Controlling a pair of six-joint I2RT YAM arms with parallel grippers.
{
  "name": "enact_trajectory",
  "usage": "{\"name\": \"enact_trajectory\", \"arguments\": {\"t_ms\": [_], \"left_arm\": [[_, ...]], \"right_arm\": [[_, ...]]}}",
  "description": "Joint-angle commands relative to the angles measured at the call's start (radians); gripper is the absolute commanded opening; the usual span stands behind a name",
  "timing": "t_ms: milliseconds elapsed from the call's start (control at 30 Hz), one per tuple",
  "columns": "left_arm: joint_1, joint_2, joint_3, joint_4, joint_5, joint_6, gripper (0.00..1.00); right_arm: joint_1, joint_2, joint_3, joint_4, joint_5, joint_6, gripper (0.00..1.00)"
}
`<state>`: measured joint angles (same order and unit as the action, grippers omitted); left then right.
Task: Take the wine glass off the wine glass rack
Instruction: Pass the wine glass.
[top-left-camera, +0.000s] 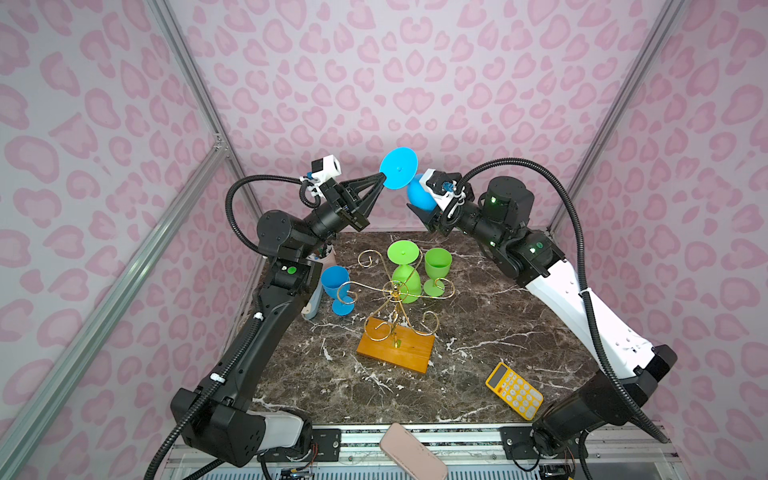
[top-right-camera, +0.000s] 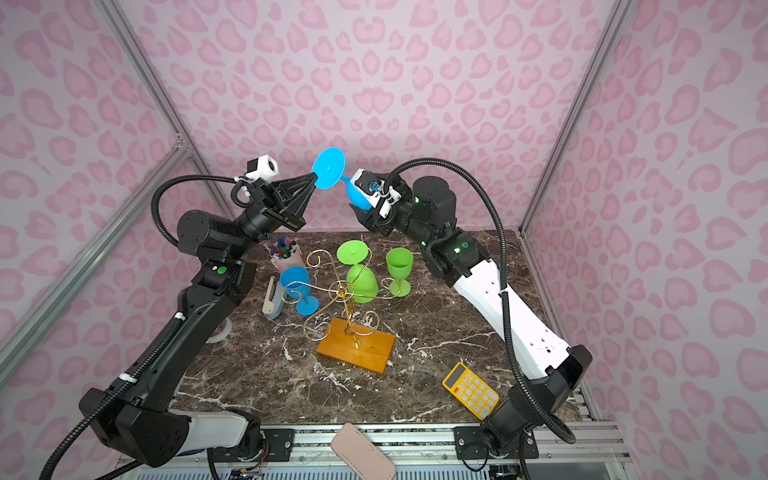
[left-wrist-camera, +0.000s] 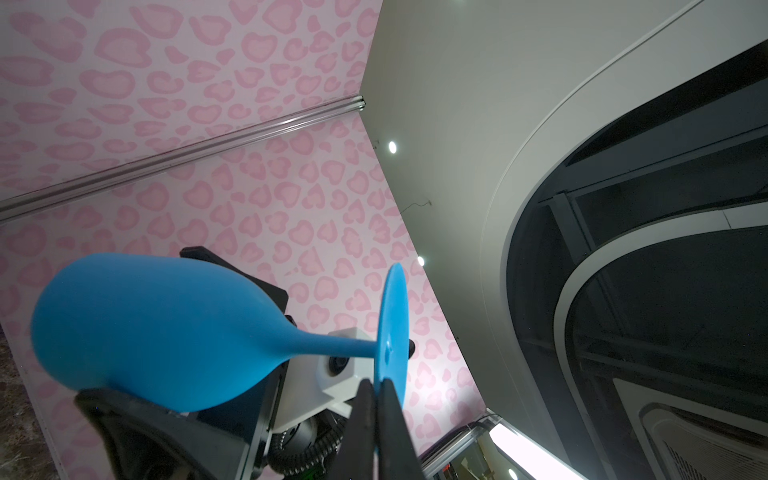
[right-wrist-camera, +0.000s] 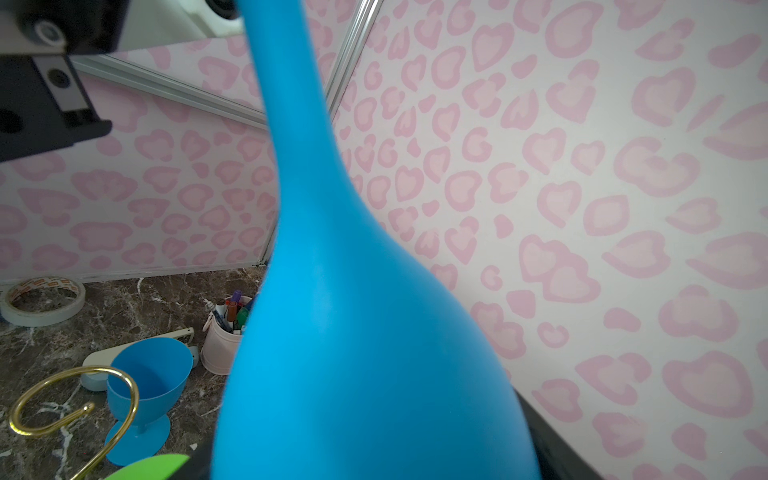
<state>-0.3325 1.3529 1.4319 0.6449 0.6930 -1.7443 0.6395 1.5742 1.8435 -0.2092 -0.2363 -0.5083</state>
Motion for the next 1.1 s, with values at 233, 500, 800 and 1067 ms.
{"name": "enact_trajectory", "arguments": {"t_ms": [233, 500, 800, 1067], "left_arm": [[0.004, -0.019, 0.024, -0.007, 0.015, 0.052, 0.58], [0.010, -0.096, 0.057, -0.245, 0.035, 0.417, 0.84], [-0.003, -0.125, 0.193, -0.836, -0.145, 1.177, 0.78], [-0.123, -0.107, 0.193, -0.923, -0.350, 1.649, 0.75]], "right_arm": [[0.005, -0.032, -0.008, -0.004, 0.006, 0.010, 0.68], [0.004, -0.029, 0.092, -0.202, 0.096, 0.053, 0.68], [0.006, 0.060, 0.332, -0.618, 0.225, 0.144, 0.64], [0.005, 0.100, 0.394, -0.768, 0.273, 0.196, 0.63]]}}
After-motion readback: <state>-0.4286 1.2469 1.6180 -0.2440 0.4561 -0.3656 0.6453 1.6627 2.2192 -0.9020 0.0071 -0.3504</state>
